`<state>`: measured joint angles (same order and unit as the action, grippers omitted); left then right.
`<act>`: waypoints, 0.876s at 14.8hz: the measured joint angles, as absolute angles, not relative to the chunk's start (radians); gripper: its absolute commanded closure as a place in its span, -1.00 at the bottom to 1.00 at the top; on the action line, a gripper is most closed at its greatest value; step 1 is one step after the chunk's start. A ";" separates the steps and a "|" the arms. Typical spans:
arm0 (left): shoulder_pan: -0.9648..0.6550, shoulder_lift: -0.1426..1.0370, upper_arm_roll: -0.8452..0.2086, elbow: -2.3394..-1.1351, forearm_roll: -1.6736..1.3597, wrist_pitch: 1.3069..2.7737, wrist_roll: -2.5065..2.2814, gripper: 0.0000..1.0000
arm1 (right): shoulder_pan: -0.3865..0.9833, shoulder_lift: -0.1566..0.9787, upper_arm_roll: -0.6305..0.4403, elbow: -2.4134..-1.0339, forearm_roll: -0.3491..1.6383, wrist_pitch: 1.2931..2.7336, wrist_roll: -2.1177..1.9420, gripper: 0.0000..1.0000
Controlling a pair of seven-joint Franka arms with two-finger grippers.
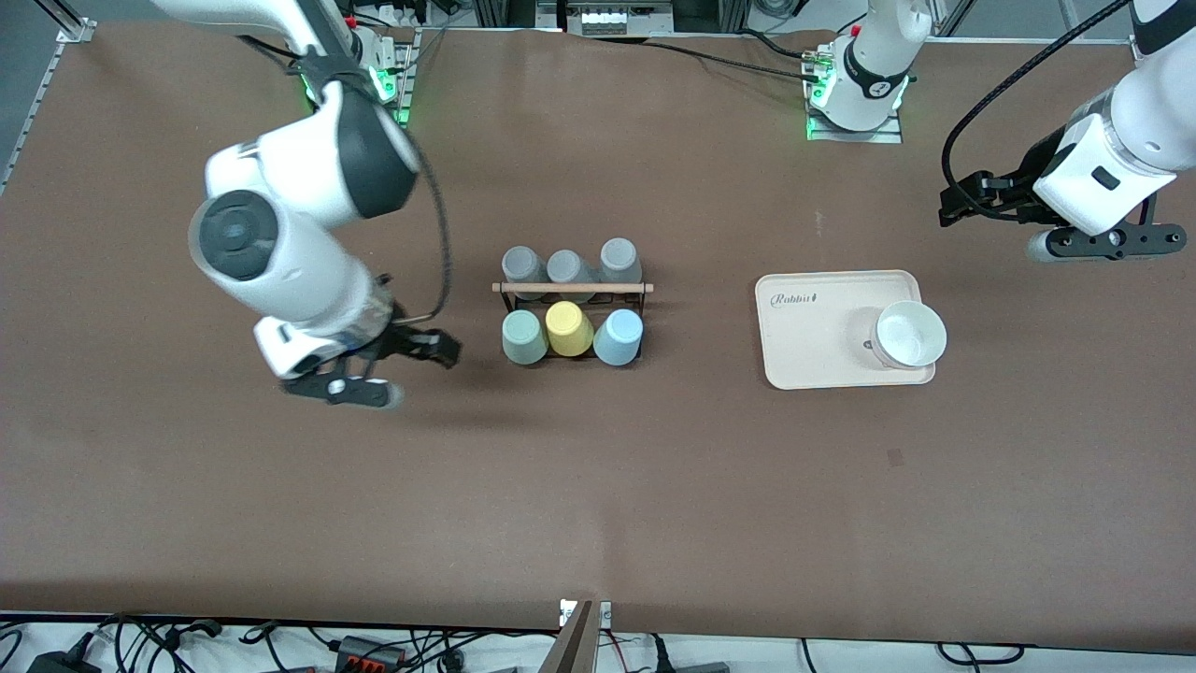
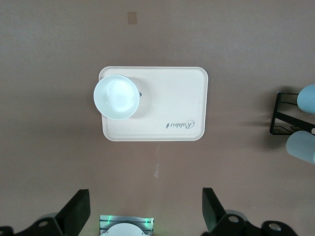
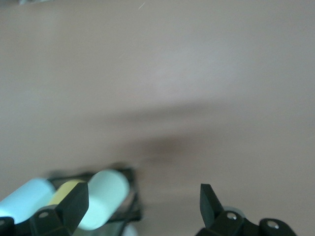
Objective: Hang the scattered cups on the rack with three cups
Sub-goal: 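Open the right gripper and draw it back from the rack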
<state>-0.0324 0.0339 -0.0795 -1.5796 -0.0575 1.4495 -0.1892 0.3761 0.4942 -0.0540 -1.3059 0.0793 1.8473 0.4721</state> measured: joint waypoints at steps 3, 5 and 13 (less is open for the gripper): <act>-0.032 0.034 -0.079 -1.580 -0.058 1.449 -0.189 -1.00 | 0.284 0.447 -0.055 -1.306 0.042 1.771 0.356 -1.00; -0.032 0.034 -0.079 -1.580 -0.058 1.449 -0.189 -1.00 | 0.249 0.419 -0.057 -1.306 0.033 1.745 0.334 -1.00; -0.032 0.034 -0.079 -1.579 -0.058 1.444 -0.189 -1.00 | 0.104 0.356 -0.066 -1.305 0.032 1.701 0.160 -1.00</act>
<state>-0.0319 0.0338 -0.0791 -1.5795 -0.0575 1.4441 -0.1892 0.1043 0.3558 -0.0663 -1.3052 0.0315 1.7008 0.1598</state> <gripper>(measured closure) 0.000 0.000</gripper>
